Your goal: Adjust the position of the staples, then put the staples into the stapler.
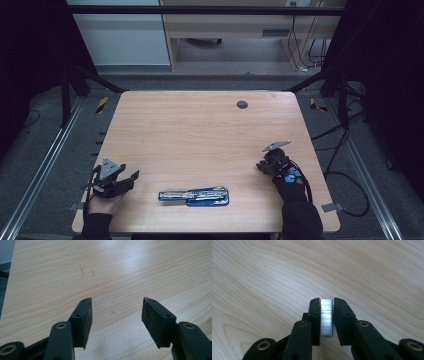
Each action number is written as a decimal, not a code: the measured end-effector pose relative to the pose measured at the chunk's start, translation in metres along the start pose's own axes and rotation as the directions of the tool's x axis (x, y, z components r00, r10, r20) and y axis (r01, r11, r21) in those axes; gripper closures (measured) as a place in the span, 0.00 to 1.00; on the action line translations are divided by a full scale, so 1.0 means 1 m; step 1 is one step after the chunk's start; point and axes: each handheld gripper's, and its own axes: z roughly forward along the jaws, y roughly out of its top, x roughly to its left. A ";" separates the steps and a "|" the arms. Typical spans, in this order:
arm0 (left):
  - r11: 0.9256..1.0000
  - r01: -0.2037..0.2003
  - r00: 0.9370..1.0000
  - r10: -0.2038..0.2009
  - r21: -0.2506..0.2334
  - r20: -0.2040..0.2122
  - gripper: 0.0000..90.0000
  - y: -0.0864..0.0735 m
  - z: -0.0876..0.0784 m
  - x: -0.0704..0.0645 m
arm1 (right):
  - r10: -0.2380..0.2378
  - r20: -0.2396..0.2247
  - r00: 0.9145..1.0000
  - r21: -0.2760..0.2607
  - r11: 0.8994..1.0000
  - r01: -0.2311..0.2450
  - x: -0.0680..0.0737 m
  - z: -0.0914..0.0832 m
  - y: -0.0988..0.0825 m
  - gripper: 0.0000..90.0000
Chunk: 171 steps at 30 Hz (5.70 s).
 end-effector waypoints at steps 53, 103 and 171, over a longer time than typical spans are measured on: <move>1.000 -0.010 1.000 0.010 0.025 0.012 0.46 0.000 0.002 0.002 | -0.024 -0.048 0.999 0.016 1.000 0.024 0.003 -0.020 0.012 0.87; 0.999 -0.025 0.999 0.024 0.044 0.034 0.46 -0.001 0.006 0.001 | -0.343 -0.293 0.892 -0.139 0.939 0.315 0.040 -0.053 0.038 0.87; 0.997 -0.036 0.998 0.033 0.065 0.044 0.46 -0.001 0.008 -0.003 | -0.603 -0.491 0.628 -0.153 0.770 0.619 0.112 -0.027 0.075 0.87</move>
